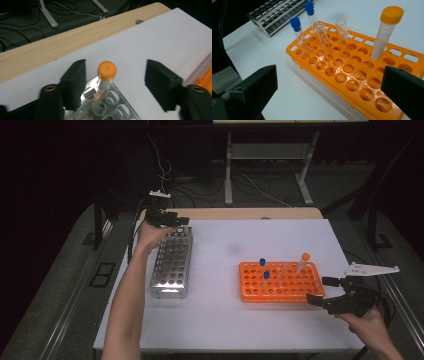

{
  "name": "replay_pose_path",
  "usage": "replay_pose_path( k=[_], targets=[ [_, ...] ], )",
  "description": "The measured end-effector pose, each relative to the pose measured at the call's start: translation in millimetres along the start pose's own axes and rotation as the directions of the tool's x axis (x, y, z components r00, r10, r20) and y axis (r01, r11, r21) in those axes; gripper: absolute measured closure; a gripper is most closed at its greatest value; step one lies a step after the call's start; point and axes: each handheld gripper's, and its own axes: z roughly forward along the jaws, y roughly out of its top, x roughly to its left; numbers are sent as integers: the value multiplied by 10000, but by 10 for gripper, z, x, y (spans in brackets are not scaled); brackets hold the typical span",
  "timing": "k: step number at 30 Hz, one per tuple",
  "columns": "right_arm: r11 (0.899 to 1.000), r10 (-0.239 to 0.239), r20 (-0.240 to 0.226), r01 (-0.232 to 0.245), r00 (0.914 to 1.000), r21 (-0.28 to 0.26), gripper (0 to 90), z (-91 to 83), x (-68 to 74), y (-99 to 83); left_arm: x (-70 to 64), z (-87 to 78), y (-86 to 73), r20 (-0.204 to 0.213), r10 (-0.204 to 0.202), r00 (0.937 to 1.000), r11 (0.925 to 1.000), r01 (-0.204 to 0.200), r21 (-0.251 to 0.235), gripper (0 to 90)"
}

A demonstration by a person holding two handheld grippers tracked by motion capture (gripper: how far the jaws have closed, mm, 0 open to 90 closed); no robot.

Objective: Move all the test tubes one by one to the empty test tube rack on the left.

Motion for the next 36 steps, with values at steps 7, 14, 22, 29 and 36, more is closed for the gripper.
replay_pose_path(
  k=[7,14,22,29,36],
  targets=[
    [9999,-116,187,114,9998,104,3,30,-61,103,-121,-172,-88,193,76,9998,9999,-73,-130,210],
    [9993,-78,328,66,9994,368,3,134,-179,178,-235,-396,-157,481,27,9988,9979,4,-647,85],
    [9986,24,430,-47,9991,526,3,242,-305,243,-390,-628,-257,610,123,9981,9938,-54,-1111,0],
    [9977,96,540,-132,9985,660,4,340,-413,272,-500,-790,-421,788,181,9967,9898,-67,-1426,0],
    [9958,67,759,-135,9971,903,8,456,-514,289,-620,-892,-617,902,253,9956,9865,-103,-1635,0]
  ],
)
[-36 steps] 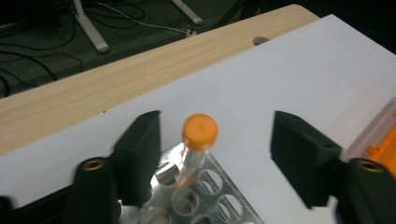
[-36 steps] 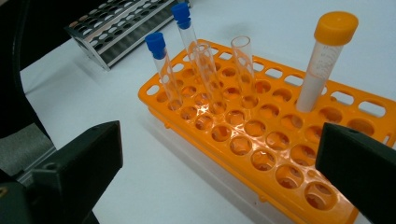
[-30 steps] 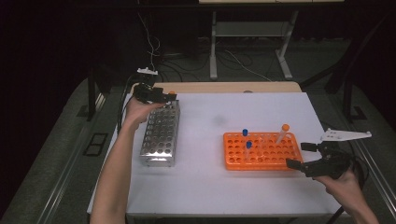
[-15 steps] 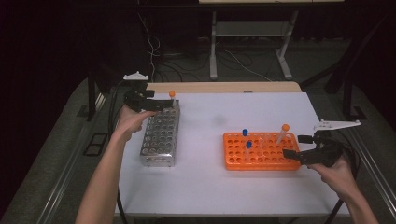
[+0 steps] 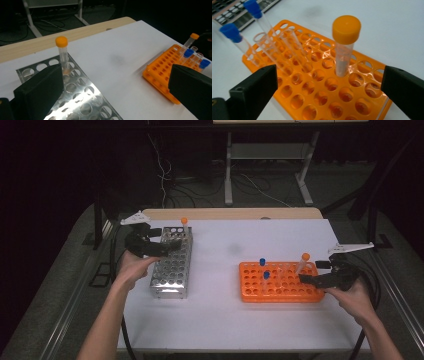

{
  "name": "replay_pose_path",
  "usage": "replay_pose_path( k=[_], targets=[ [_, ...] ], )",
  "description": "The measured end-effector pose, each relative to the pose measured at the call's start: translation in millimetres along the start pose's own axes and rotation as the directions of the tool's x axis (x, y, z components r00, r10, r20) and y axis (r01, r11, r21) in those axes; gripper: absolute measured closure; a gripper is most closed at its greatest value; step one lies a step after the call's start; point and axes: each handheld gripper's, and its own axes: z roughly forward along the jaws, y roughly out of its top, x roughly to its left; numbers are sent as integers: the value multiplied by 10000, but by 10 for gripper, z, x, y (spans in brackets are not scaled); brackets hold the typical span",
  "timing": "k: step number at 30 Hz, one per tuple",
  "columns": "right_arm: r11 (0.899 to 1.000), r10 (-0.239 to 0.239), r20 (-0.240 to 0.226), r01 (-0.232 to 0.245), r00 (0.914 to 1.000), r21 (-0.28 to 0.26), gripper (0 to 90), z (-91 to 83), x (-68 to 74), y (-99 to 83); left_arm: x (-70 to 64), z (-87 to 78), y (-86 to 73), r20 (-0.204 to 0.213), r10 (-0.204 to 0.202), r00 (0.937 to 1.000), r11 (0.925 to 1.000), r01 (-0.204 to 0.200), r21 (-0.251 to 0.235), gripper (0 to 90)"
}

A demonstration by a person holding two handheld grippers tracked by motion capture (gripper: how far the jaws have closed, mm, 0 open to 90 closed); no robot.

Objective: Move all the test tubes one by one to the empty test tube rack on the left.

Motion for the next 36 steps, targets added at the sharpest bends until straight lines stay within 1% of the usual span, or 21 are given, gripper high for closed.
replay_pose_path(
  k=[1,3,4,6,7,8,9,11,12,15,20,24,26,28,32,36],
  targets=[
    [10000,-9,19,9,10000,15,40,15,-15,3,-19,-17,-25,22,62,10000,10000,-62,-26,0],
    [10000,-13,108,13,9999,58,44,47,-39,10,-64,-49,-72,65,87,9999,9999,-86,-124,0],
    [9999,-12,165,10,9999,114,62,64,-50,12,-85,-68,-95,81,132,9999,9998,-131,-155,0],
    [9998,-119,274,115,9996,160,150,95,-73,13,-126,-95,-139,149,176,9997,9996,-173,-221,0],
    [9997,-154,359,147,9992,203,151,112,-83,14,-144,-109,-161,143,215,9997,9994,-211,-256,0],
    [9996,-159,410,148,9990,250,173,127,-89,15,-159,-125,-182,159,252,9996,9994,-247,-257,0],
    [9995,-189,402,179,9990,252,233,139,-97,16,-176,-140,-207,196,214,9996,9992,-207,-332,0],
    [9994,-254,523,241,9983,253,283,160,-106,19,-206,-167,-258,206,221,9995,9989,-212,-410,0],
    [9993,-314,543,301,9980,242,326,171,-112,20,-223,-179,-286,222,205,9995,9988,-195,-450,0],
    [9986,-456,639,439,9969,278,417,205,-123,22,-273,-206,-371,319,216,9993,9983,-198,-539,0],
    [9975,-690,574,679,9960,200,551,241,-116,31,-356,-235,-506,474,233,9986,9978,-202,-631,0],
    [9957,-902,508,889,9946,267,646,270,-108,34,-416,-255,-597,616,214,9979,9976,-173,-670,0],
    [9950,-963,517,947,9940,331,719,282,-98,36,-447,-264,-631,685,231,9974,9975,-184,-685,0],
    [9937,-1086,732,1062,9914,357,733,290,-88,38,-478,-266,-665,748,264,9968,9975,-214,-671,0],
    [9928,-1183,832,1164,9895,272,739,270,-71,49,-544,-255,-732,902,350,9953,9980,-300,-561,0],
    [9926,-1218,945,1212,9881,118,740,200,-39,91,-600,-228,-775,1039,434,9936,9983,-390,-437,0]
  ],
)
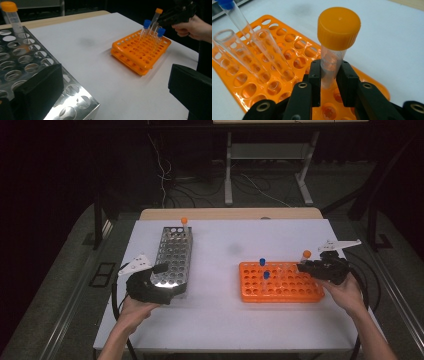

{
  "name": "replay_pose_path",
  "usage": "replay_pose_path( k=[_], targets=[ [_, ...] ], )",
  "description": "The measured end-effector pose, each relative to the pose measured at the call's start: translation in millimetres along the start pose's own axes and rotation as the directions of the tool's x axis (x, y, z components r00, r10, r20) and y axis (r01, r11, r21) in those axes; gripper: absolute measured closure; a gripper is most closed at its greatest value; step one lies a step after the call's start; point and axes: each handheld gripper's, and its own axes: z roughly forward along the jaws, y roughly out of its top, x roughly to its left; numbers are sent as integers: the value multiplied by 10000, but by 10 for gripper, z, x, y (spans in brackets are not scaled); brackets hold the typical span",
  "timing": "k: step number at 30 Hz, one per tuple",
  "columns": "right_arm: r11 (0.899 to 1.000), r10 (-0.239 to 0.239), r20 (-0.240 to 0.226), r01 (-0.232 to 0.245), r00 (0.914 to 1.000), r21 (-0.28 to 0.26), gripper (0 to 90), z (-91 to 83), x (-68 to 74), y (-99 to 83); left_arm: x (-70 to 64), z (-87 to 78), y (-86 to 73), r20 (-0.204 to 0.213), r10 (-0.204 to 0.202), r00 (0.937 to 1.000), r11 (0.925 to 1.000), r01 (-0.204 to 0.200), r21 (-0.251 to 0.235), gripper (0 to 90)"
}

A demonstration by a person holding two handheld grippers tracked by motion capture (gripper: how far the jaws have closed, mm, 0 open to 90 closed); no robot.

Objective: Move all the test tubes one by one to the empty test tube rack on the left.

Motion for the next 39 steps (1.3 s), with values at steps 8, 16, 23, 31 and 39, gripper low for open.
replay_pose_path(
  k=[8,16,23,31,39],
  targets=[
    [9977,-541,126,545,9985,-398,740,-283,98,291,-55,66,-49,198,91,9998,9998,-94,153,0],
    [9904,-1143,-277,1117,9931,-817,741,-574,278,686,-90,121,-26,390,239,9990,9991,-252,334,0],
    [9770,-1986,-1129,1875,9736,-1019,741,-708,609,1044,-135,186,55,680,378,9970,9979,-413,499,0],
    [9627,-2659,-2016,2487,9427,-1066,740,-642,940,1272,-159,281,262,1025,611,9929,9959,-676,609,0],
    [9510,-3093,-2605,2969,9146,-868,741,-439,1170,1404,-178,385,626,1393,1026,9849,9915,-1125,648,6]
  ],
)
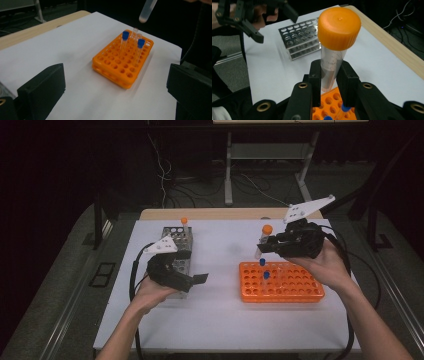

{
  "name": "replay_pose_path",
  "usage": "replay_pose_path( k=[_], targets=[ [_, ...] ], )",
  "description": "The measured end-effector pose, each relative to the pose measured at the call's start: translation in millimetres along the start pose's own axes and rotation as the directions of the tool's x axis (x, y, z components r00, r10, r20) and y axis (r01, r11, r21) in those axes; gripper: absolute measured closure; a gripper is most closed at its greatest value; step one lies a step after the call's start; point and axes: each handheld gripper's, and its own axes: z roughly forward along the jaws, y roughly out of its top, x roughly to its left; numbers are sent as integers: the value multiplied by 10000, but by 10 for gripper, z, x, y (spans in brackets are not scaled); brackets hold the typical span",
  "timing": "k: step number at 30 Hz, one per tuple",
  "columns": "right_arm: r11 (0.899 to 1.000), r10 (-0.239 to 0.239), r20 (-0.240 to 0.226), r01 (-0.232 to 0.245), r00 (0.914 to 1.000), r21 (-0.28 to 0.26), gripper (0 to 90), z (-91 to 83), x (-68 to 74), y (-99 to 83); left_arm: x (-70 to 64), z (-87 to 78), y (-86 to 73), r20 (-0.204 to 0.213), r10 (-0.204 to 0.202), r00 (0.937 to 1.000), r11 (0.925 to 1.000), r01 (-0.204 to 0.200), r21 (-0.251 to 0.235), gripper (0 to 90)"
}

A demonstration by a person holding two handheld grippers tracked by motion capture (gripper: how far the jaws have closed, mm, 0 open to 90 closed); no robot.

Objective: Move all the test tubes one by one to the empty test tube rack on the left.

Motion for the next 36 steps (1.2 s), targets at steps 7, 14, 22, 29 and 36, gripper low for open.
replay_pose_path(
  k=[7,14,22,29,36],
  targets=[
    [9994,-148,-397,160,9991,303,740,199,43,50,17,45,299,160,355,9992,9994,-355,48,23],
    [9976,-303,-683,344,9972,595,740,340,90,104,0,79,537,398,675,9969,9976,-681,133,50],
    [9953,-416,-975,498,9944,828,740,476,127,152,-3,118,733,692,1065,9919,9931,-1095,415,109],
    [9929,-522,-1211,645,9913,999,741,614,146,173,40,186,851,918,1217,9883,9872,-1301,925,174],
    [9896,-603,-1391,774,9884,1212,741,745,159,187,58,271,914,1344,1466,9800,9729,-1674,1596,304]
  ],
)
